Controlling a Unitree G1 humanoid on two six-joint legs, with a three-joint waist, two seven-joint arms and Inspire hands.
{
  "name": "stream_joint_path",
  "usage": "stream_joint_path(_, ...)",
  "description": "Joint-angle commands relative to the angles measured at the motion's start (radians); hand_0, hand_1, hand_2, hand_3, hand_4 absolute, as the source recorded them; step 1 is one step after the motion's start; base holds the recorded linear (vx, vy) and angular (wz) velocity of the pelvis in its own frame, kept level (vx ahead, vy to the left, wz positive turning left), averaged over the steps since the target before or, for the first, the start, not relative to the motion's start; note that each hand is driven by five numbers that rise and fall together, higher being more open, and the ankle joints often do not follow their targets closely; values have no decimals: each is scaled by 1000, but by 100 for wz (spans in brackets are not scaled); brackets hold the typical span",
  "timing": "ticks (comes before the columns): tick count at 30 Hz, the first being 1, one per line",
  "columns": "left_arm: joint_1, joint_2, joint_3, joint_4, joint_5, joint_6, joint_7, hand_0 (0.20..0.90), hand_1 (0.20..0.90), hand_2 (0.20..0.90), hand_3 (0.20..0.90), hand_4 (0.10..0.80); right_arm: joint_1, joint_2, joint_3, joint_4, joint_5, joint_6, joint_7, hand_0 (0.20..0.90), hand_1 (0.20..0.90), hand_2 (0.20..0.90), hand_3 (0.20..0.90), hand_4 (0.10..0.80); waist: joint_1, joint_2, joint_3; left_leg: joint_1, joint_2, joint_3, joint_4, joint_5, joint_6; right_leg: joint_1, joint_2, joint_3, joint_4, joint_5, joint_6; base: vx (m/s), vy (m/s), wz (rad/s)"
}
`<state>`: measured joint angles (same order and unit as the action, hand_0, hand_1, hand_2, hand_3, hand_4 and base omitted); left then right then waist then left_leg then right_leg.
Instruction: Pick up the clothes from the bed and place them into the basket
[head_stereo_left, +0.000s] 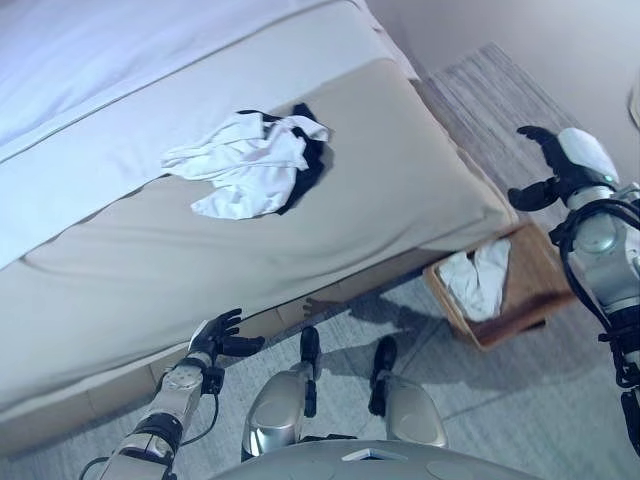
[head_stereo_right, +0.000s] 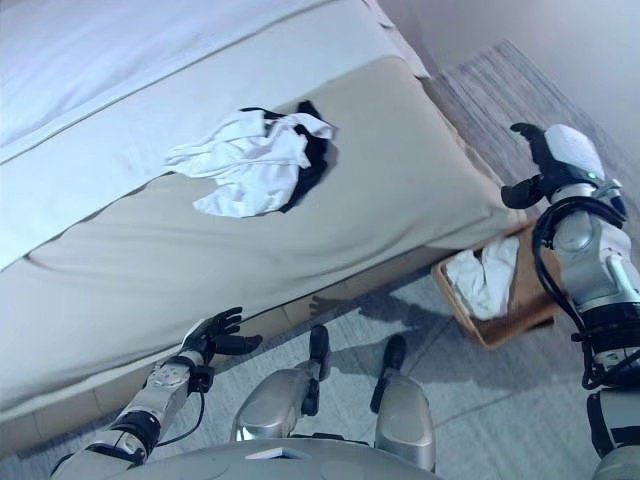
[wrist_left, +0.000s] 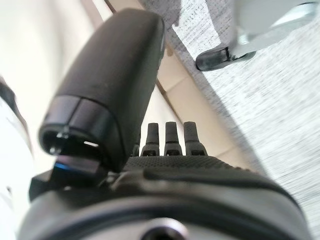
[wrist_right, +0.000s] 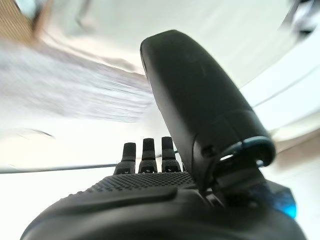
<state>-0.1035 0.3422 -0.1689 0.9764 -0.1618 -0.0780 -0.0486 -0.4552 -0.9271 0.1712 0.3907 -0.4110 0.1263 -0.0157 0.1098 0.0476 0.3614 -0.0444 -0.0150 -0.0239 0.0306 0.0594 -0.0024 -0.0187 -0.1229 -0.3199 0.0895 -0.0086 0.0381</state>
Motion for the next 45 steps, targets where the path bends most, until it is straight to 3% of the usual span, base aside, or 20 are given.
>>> stream_joint_path(1,98,99,-47,26,64,2,-11,900,900,900,900,800,-143,11,59,36,-87,-33,-67,900,900,900,900,800,81,-83,-87,-73,-57,9,146,-129,67,-1,-44,12,124,-49,14,127,130,59)
stream_joint_path(9,80,136,-89,39,16,15,-36,900,900,900,900,800,-481,47,279,267,-118,101,-88,900,900,900,900,800,211,-74,5,-151,-100,-81,250,-179,80,-2,-87,-33,207,-90,8,96,80,47)
stream_joint_path(15,55,157,-96,15,-56,-3,-43,900,900,900,900,800,-656,119,398,433,-83,192,-64,900,900,900,900,800,279,-56,86,-271,-104,-102,316,-172,82,-97,-109,-76,290,-108,-3,-55,2,22)
stream_joint_path(21,47,149,-106,-60,-103,-50,-44,900,900,900,900,800,-749,178,430,581,-49,259,-84,900,900,900,900,800,325,-29,159,-400,-111,-129,359,-144,85,-242,-118,-108,398,-126,-5,-67,-16,17)
stream_joint_path(31,96,137,-145,-141,-179,-96,-29,900,900,900,900,800,-828,199,457,589,-41,251,-238,900,900,900,900,800,346,-5,159,-565,-123,-178,361,-97,80,-432,-103,-129,468,-139,-1,-42,4,6)
stream_joint_path(32,100,137,-144,-141,-182,-97,-31,900,900,900,900,800,-840,202,464,583,-40,250,-241,333,333,333,238,138,347,-4,159,-579,-122,-179,357,-91,79,-449,-100,-132,468,-138,0,-46,5,-6)
stream_joint_path(33,104,137,-144,-143,-179,-97,-30,900,900,900,900,800,-848,206,471,577,-25,252,-242,300,300,300,200,100,347,-5,159,-587,-120,-180,353,-86,77,-456,-97,-135,465,-137,2,-38,0,-6)
stream_joint_path(45,94,145,-116,-121,-189,-99,-16,900,900,900,900,800,-858,178,482,430,84,169,-321,300,300,300,200,100,325,-54,159,-533,-88,-179,299,-87,60,-397,-74,-122,373,-109,12,-34,-39,-4)
